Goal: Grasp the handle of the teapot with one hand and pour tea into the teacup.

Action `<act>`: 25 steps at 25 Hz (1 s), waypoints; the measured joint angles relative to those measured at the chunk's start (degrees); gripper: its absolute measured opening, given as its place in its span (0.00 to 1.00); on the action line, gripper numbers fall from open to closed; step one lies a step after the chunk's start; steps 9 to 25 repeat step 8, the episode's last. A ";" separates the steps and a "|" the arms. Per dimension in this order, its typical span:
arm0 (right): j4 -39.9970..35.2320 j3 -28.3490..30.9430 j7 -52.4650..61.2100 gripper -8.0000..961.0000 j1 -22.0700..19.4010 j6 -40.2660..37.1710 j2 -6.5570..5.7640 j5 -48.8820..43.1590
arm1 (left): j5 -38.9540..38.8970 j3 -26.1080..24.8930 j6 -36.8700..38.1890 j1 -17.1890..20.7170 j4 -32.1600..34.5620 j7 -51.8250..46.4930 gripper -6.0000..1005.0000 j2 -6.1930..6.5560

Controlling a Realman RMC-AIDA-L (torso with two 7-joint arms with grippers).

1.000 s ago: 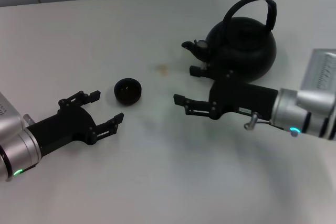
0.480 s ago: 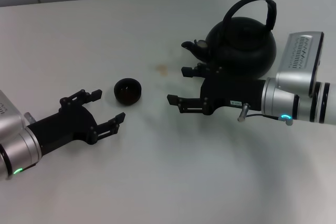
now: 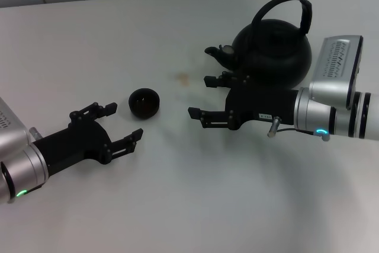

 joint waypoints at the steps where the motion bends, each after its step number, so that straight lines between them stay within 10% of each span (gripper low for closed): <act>1: -0.01 0.00 0.01 0.86 -0.01 0.01 0.01 0.00 | 0.01 0.00 -0.03 0.00 0.00 0.00 0.79 0.00; 25: -0.06 -0.03 0.03 0.86 -0.10 0.03 0.04 -0.02 | 0.05 0.00 -0.18 0.00 0.00 -0.02 0.79 -0.08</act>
